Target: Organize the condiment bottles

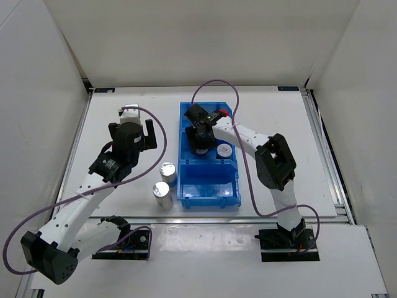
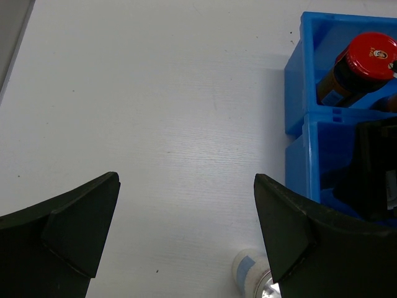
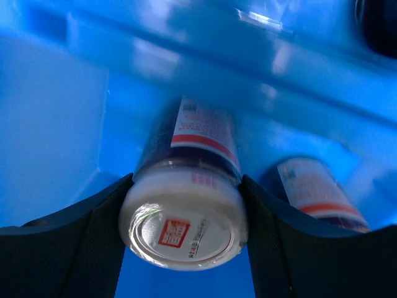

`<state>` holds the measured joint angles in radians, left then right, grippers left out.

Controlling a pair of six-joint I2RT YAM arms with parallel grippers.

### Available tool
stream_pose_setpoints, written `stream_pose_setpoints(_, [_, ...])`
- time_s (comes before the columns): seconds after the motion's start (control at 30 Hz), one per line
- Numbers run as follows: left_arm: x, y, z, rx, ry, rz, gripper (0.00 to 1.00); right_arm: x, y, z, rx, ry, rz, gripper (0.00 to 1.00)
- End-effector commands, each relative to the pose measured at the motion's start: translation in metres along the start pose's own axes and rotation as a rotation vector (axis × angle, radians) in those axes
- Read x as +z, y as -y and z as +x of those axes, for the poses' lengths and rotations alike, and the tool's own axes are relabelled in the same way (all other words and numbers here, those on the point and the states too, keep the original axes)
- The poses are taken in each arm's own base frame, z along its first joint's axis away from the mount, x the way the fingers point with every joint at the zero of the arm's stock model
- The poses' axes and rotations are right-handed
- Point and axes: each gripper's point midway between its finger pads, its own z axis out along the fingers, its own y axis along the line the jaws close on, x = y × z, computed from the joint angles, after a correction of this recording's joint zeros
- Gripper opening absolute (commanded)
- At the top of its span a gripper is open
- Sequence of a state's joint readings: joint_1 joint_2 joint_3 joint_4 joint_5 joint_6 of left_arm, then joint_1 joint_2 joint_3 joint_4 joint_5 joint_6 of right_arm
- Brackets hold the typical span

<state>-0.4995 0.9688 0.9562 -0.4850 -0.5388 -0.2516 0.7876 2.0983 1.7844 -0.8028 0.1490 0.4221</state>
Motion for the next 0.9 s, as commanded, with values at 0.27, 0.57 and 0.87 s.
stream_pose_setpoints(0.27, [0.001,0.010,-0.002,0.000,-0.004,0.044,1.00,-0.075,-0.014,-0.058,-0.008,0.241,-0.029,0.99])
stream_pose_setpoints(0.57, [-0.015,-0.023,-0.018,-0.056,0.080,-0.089,1.00,-0.177,-0.076,-0.036,-0.201,0.386,-0.263,0.99])
stream_pose_setpoints(0.87, [-0.033,-0.056,-0.026,-0.113,0.159,-0.225,1.00,-0.139,-0.139,0.011,-0.332,0.249,-0.350,0.99])
